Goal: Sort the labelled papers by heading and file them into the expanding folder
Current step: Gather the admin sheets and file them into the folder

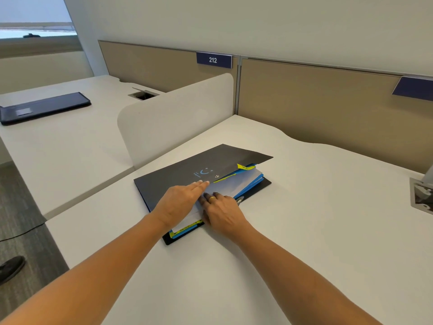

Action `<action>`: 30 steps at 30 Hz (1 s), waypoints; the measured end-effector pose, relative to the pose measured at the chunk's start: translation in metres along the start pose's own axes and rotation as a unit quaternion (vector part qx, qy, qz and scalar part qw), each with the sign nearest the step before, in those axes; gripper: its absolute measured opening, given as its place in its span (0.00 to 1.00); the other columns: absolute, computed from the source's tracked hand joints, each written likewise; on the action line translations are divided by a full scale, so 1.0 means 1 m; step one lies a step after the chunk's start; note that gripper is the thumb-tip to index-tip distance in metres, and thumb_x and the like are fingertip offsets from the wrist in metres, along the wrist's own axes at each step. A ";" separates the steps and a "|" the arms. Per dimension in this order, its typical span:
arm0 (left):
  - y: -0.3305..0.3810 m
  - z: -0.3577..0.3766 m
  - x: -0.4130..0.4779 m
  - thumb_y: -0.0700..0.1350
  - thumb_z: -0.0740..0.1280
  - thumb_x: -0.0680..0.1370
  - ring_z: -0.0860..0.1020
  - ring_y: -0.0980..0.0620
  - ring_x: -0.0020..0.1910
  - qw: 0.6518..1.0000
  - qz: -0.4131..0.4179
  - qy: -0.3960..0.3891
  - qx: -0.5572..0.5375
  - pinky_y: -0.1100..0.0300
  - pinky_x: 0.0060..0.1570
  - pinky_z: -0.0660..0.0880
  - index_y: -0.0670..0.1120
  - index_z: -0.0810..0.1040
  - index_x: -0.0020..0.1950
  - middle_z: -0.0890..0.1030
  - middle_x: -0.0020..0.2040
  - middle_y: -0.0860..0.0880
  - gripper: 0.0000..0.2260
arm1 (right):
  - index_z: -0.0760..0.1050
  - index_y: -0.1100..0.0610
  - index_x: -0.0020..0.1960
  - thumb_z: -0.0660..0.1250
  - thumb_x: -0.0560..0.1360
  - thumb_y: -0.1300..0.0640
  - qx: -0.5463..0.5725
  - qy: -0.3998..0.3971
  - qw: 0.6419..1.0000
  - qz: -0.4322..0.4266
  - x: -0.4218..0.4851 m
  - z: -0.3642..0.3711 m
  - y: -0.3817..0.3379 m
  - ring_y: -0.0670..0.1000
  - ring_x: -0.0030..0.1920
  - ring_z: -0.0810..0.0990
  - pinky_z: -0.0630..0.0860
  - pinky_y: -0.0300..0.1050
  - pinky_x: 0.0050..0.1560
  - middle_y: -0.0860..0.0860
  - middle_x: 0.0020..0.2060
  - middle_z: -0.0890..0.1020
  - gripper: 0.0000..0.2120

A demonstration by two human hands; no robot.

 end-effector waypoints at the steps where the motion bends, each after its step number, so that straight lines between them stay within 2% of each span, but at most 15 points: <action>1: 0.001 0.003 0.000 0.30 0.81 0.48 0.84 0.49 0.35 1.000 -0.003 0.000 -0.003 0.60 0.24 0.79 0.37 0.81 0.53 0.85 0.44 0.42 0.33 | 0.65 0.62 0.70 0.54 0.80 0.52 0.016 0.025 0.999 0.012 -0.004 -0.003 0.002 0.61 0.60 0.74 0.74 0.53 0.52 0.60 0.65 0.73 0.22; 3: 0.009 0.008 0.003 0.34 0.82 0.54 0.85 0.51 0.41 1.000 -0.017 -0.016 -0.015 0.63 0.30 0.80 0.38 0.78 0.59 0.84 0.50 0.42 0.34 | 0.79 0.60 0.56 0.65 0.74 0.52 0.012 0.078 0.996 0.039 -0.014 -0.010 0.009 0.57 0.47 0.81 0.77 0.47 0.44 0.57 0.52 0.83 0.16; 4: 0.013 0.010 0.005 0.36 0.78 0.63 0.83 0.53 0.51 0.998 -0.038 -0.035 -0.028 0.64 0.41 0.81 0.41 0.71 0.67 0.80 0.59 0.42 0.34 | 0.82 0.58 0.46 0.71 0.68 0.52 0.009 0.093 0.994 0.058 -0.018 -0.012 0.013 0.54 0.39 0.82 0.77 0.43 0.39 0.54 0.43 0.85 0.11; 6: 0.021 0.025 0.006 0.41 0.62 0.79 0.68 0.54 0.70 0.992 -0.071 -0.106 0.003 0.63 0.61 0.73 0.48 0.53 0.76 0.64 0.74 0.47 0.28 | 0.82 0.54 0.35 0.77 0.59 0.55 0.036 0.131 0.984 0.117 -0.028 -0.018 0.029 0.51 0.33 0.81 0.76 0.39 0.36 0.49 0.33 0.84 0.07; 7: 0.024 0.032 0.006 0.43 0.57 0.81 0.63 0.54 0.73 0.987 -0.089 -0.134 0.003 0.61 0.63 0.69 0.50 0.51 0.77 0.58 0.76 0.50 0.26 | 0.81 0.54 0.34 0.77 0.58 0.58 0.058 0.146 0.977 0.143 -0.034 -0.020 0.038 0.51 0.34 0.81 0.76 0.39 0.36 0.49 0.32 0.83 0.07; 9: 0.030 0.037 0.006 0.42 0.54 0.82 0.59 0.55 0.74 0.984 -0.115 -0.139 -0.005 0.60 0.63 0.69 0.51 0.54 0.76 0.56 0.77 0.52 0.23 | 0.80 0.57 0.34 0.71 0.62 0.63 0.123 0.181 0.955 0.198 -0.049 -0.022 0.056 0.53 0.38 0.81 0.77 0.41 0.39 0.51 0.32 0.82 0.03; 11: 0.029 0.045 0.005 0.42 0.53 0.82 0.58 0.54 0.75 0.981 -0.135 -0.141 0.000 0.58 0.62 0.70 0.50 0.56 0.76 0.57 0.77 0.52 0.21 | 0.81 0.60 0.42 0.64 0.71 0.64 0.216 0.197 0.911 0.290 -0.069 -0.017 0.076 0.53 0.46 0.79 0.76 0.44 0.45 0.52 0.40 0.83 0.07; 12: 0.028 0.047 0.004 0.42 0.52 0.83 0.58 0.54 0.75 0.978 -0.148 -0.149 0.002 0.58 0.61 0.71 0.50 0.56 0.75 0.58 0.76 0.52 0.20 | 0.81 0.60 0.47 0.61 0.75 0.63 0.254 0.194 0.886 0.335 -0.079 -0.013 0.082 0.52 0.49 0.78 0.73 0.43 0.46 0.52 0.44 0.82 0.09; 14: 0.026 0.049 0.004 0.44 0.51 0.83 0.61 0.52 0.74 0.973 -0.166 -0.157 0.015 0.56 0.58 0.73 0.49 0.59 0.74 0.62 0.75 0.51 0.19 | 0.79 0.60 0.50 0.61 0.77 0.61 0.307 0.194 0.849 0.382 -0.092 -0.004 0.088 0.49 0.47 0.76 0.69 0.37 0.44 0.52 0.47 0.82 0.09; 17: 0.020 0.048 0.007 0.44 0.52 0.82 0.71 0.48 0.66 0.969 -0.189 -0.153 0.037 0.56 0.47 0.75 0.46 0.65 0.70 0.72 0.67 0.48 0.16 | 0.80 0.61 0.50 0.62 0.76 0.63 0.377 0.193 0.800 0.425 -0.102 0.005 0.094 0.50 0.46 0.77 0.65 0.34 0.43 0.53 0.47 0.82 0.08; 20: 0.018 0.046 0.012 0.37 0.55 0.80 0.78 0.46 0.52 0.965 -0.172 -0.187 0.067 0.58 0.41 0.69 0.43 0.67 0.65 0.77 0.55 0.46 0.13 | 0.81 0.63 0.50 0.63 0.75 0.65 0.411 0.172 0.780 0.440 -0.102 0.011 0.101 0.53 0.49 0.79 0.67 0.35 0.45 0.56 0.48 0.82 0.09; 22: 0.015 0.041 0.015 0.33 0.55 0.79 0.78 0.45 0.46 0.966 -0.156 -0.194 0.074 0.59 0.39 0.66 0.42 0.68 0.61 0.77 0.45 0.46 0.12 | 0.81 0.63 0.51 0.62 0.75 0.66 0.394 0.146 0.794 0.439 -0.099 0.012 0.103 0.54 0.49 0.78 0.67 0.36 0.44 0.56 0.49 0.81 0.10; 25: 0.010 0.033 0.020 0.32 0.56 0.78 0.79 0.44 0.49 0.968 -0.153 -0.184 0.070 0.58 0.42 0.70 0.42 0.67 0.62 0.80 0.50 0.44 0.14 | 0.80 0.64 0.48 0.59 0.74 0.68 0.274 0.112 0.880 0.371 -0.085 0.005 0.093 0.54 0.52 0.74 0.65 0.38 0.43 0.56 0.49 0.79 0.11; 27: 0.009 0.027 0.022 0.33 0.57 0.78 0.80 0.45 0.50 0.970 -0.149 -0.179 0.070 0.57 0.45 0.73 0.42 0.67 0.63 0.80 0.52 0.44 0.14 | 0.78 0.64 0.49 0.59 0.74 0.67 0.227 0.118 0.925 0.283 -0.073 -0.002 0.080 0.55 0.56 0.72 0.69 0.41 0.48 0.56 0.51 0.78 0.10; 30: 0.010 0.018 0.024 0.34 0.57 0.79 0.80 0.47 0.50 0.974 -0.141 -0.164 0.062 0.60 0.47 0.74 0.42 0.65 0.66 0.80 0.53 0.45 0.15 | 0.76 0.64 0.57 0.58 0.76 0.67 0.263 0.070 0.937 0.217 -0.054 0.001 0.069 0.56 0.58 0.74 0.71 0.46 0.56 0.57 0.54 0.78 0.13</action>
Point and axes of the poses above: each hand's wrist, its own x-axis towards the middle knuckle, its own z-axis out of the palm, y = z × x, the point moved 9 cm from there along x, towards the middle knuckle
